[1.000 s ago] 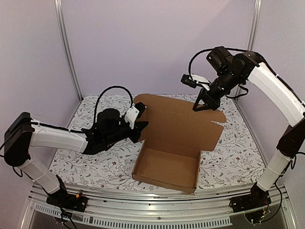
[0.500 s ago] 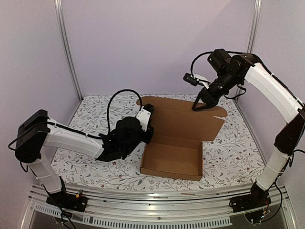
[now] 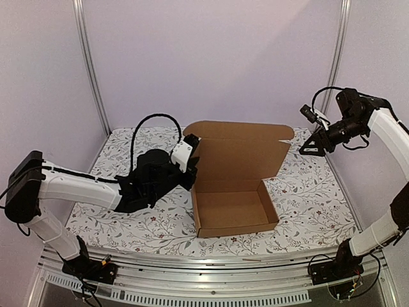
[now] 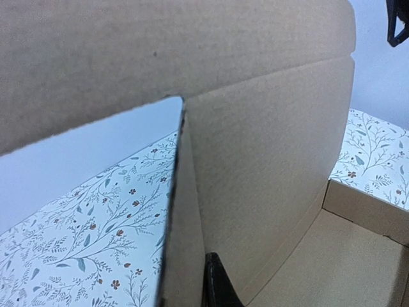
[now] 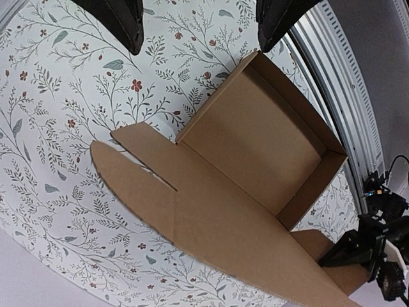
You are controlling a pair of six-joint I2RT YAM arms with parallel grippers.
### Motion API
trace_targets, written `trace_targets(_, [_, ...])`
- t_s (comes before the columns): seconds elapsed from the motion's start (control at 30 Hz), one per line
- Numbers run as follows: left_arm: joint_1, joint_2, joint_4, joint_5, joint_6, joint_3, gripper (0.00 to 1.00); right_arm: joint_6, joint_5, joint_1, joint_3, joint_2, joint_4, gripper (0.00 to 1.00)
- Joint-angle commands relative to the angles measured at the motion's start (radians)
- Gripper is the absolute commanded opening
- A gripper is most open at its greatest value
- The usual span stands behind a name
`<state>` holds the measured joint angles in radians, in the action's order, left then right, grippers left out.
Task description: Fold the paper box
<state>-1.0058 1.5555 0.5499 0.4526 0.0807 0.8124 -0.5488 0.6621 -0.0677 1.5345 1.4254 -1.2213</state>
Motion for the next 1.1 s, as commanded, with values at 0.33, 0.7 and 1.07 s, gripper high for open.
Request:
trace_targets(0.33, [0.117, -0.09, -0.005, -0.137, -0.103, -0.073, 0.06, -0.097, 0.218, -0.019, -0.267, 0.073, 0.623, 0.7])
trace_targets(0.7, [0.151, -0.07, 0.014, -0.143, -0.145, -0.07, 0.06, 0.075, 0.213, -0.094, -0.228, 0.284, 0.87, 0.61])
trace_targets(1.07, [0.079, 0.069, 0.02, 0.103, -0.25, 0.054, 0.06, 0.446, -0.146, -0.249, -0.371, 0.146, 1.051, 0.02])
